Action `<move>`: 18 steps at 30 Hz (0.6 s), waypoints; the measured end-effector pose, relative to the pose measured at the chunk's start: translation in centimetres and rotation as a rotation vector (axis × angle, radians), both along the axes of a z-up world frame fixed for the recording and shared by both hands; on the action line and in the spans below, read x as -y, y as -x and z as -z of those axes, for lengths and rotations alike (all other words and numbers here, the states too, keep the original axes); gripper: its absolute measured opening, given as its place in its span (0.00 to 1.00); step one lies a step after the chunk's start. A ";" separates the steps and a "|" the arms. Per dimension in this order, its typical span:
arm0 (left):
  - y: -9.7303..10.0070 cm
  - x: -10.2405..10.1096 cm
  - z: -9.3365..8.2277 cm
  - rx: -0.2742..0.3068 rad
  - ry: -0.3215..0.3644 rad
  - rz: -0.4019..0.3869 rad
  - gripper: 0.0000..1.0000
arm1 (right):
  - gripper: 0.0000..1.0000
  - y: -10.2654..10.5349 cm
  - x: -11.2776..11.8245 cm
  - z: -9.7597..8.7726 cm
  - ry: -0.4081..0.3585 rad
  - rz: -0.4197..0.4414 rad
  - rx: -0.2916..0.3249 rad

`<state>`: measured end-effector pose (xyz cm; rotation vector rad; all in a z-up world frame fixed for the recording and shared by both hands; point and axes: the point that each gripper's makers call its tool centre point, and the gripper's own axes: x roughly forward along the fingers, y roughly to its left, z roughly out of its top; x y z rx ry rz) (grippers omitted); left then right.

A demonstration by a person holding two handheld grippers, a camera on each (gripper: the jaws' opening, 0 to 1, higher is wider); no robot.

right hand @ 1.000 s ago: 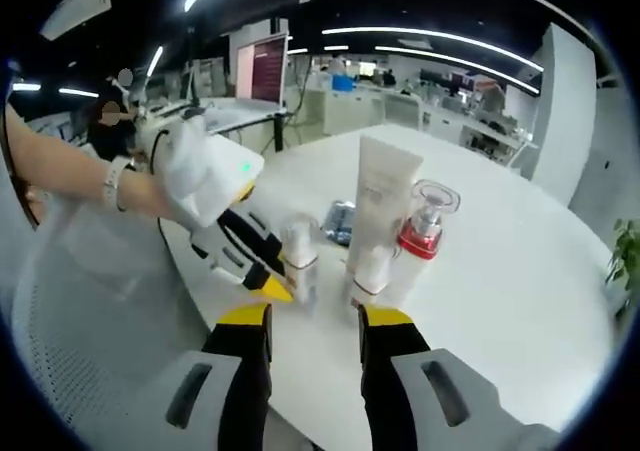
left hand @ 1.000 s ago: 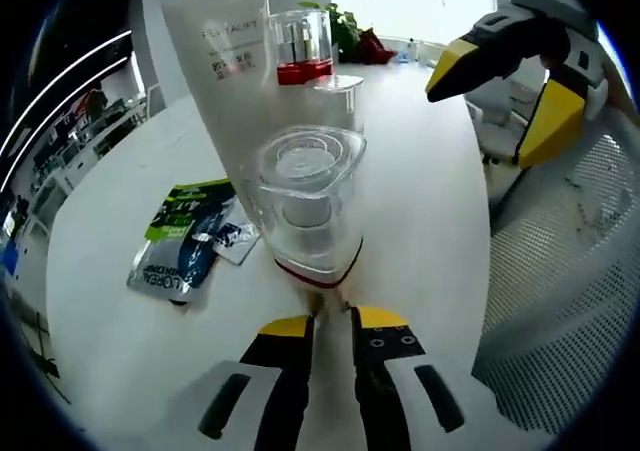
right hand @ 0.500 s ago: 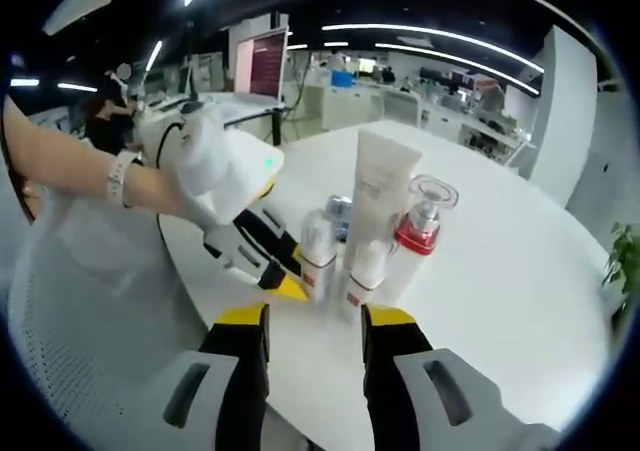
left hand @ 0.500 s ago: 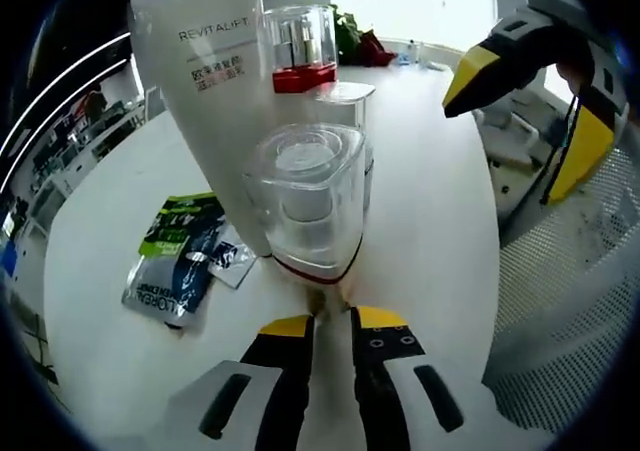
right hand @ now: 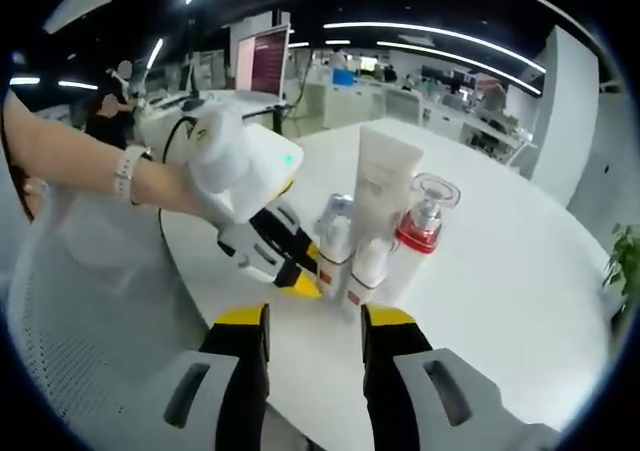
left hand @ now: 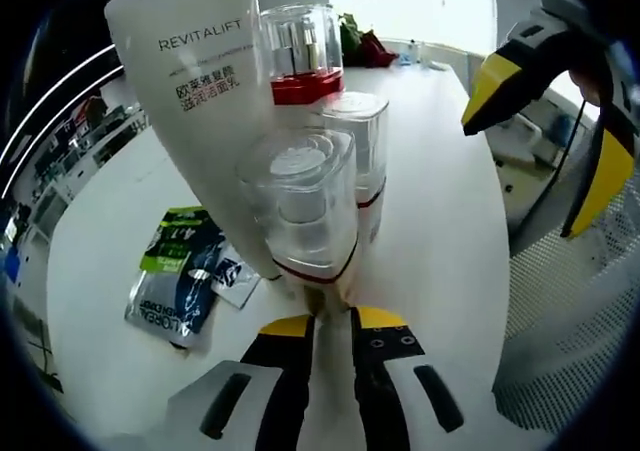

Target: Arrange the skincare products in the storage area until every visible bottle or jar stands upright without overlapping.

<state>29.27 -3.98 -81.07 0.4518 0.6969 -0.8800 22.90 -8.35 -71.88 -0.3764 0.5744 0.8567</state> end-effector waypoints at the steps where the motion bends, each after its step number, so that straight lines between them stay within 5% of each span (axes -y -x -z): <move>1: -0.1 0.1 0.0 0.000 0.001 0.002 0.14 | 0.36 0.0 0.0 0.0 0.001 -0.001 0.000; 18: -0.3 1.0 0.0 -0.008 0.003 0.012 0.14 | 0.36 -0.1 0.2 0.1 0.007 0.002 -0.003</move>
